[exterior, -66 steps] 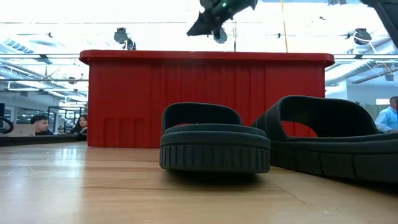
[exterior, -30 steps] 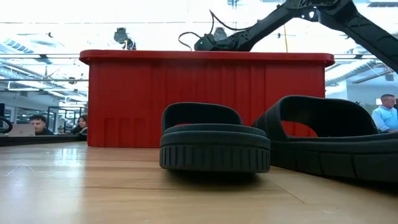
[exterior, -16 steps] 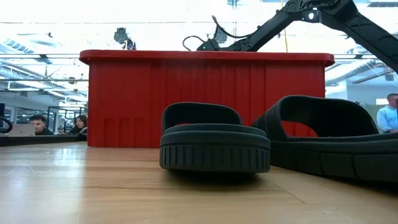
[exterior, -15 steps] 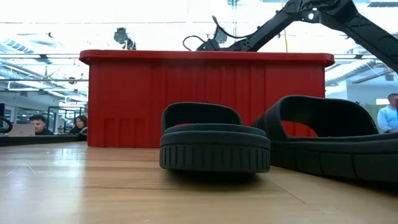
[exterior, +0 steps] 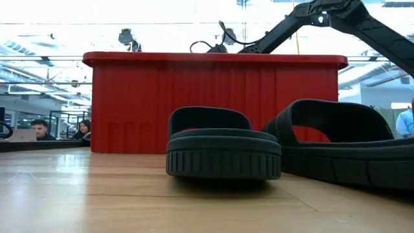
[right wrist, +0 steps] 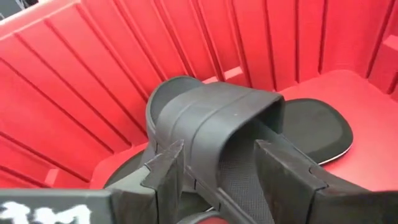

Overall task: Pick and place slides into bin
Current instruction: Put the black slide into the red bin

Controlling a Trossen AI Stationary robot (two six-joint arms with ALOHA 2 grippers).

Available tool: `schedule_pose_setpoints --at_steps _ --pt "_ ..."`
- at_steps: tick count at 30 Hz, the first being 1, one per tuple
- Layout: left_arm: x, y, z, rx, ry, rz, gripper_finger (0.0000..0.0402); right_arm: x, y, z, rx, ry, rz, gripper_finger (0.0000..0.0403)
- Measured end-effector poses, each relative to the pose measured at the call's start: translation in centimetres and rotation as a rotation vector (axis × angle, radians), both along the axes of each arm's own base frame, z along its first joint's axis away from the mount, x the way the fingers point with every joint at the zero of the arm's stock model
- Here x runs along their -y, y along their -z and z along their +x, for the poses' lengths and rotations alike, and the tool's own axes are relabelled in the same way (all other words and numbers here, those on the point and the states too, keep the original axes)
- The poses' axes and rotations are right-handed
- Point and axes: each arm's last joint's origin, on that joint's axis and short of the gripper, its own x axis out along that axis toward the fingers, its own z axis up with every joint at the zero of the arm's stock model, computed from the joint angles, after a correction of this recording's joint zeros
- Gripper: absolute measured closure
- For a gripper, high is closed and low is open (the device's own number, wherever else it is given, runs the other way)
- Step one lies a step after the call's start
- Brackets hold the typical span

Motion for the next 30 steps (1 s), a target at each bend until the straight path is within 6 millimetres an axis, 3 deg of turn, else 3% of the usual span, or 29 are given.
schedule_pose_setpoints --at_steps 8,17,23,26,30 --pt "0.0 0.0 0.0 -0.001 0.001 0.0 0.0325 -0.3 0.1 0.3 0.004 -0.01 -0.008 0.0222" --pt "0.0 0.0 0.0 -0.001 0.001 0.0 0.0325 -0.2 2.7 1.1 -0.008 0.006 0.056 0.0222" --pt "0.0 0.0 0.0 -0.006 0.004 0.003 0.0325 -0.4 2.4 1.2 0.013 -0.041 0.034 0.0223" --pt "0.0 0.0 0.0 -0.008 0.005 0.004 0.0325 -0.7 2.4 1.3 0.014 -0.062 0.019 0.0241" --pt "0.0 0.0 0.0 -0.011 0.005 0.005 0.0325 -1.3 2.3 1.7 0.027 -0.079 -0.01 0.0306"
